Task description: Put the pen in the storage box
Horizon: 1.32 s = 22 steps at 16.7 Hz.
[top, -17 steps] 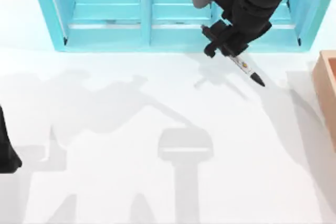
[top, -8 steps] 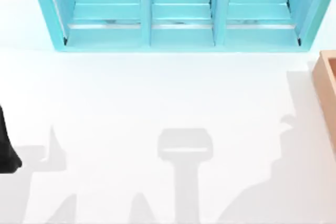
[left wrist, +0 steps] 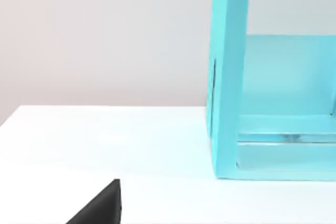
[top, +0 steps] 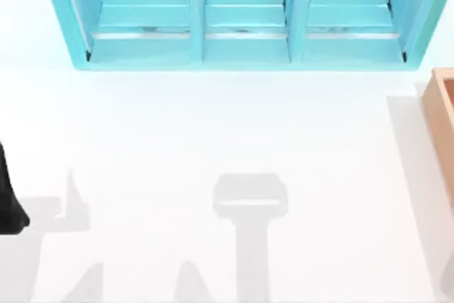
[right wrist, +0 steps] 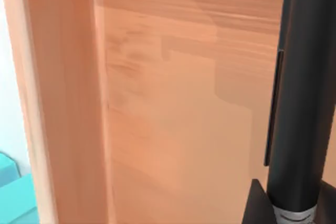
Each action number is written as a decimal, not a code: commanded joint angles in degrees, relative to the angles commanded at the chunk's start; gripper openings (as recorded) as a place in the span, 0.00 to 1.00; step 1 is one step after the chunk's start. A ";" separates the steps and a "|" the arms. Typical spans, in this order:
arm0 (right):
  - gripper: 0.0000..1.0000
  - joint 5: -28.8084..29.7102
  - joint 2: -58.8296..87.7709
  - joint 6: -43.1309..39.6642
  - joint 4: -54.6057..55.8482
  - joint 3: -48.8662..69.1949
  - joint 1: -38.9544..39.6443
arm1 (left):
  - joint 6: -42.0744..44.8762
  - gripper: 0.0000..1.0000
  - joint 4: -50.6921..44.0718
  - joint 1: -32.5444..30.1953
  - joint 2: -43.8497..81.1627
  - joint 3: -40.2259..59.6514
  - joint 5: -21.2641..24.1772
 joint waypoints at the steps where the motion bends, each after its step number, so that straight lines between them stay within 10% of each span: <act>1: 0.00 -0.10 -0.11 0.11 0.07 -0.13 -0.11 | 0.00 1.00 0.00 0.00 0.00 0.00 0.00; 22: 0.00 5.93 5.18 11.10 17.05 -7.42 11.48 | 0.00 1.00 0.00 0.00 0.00 0.00 0.00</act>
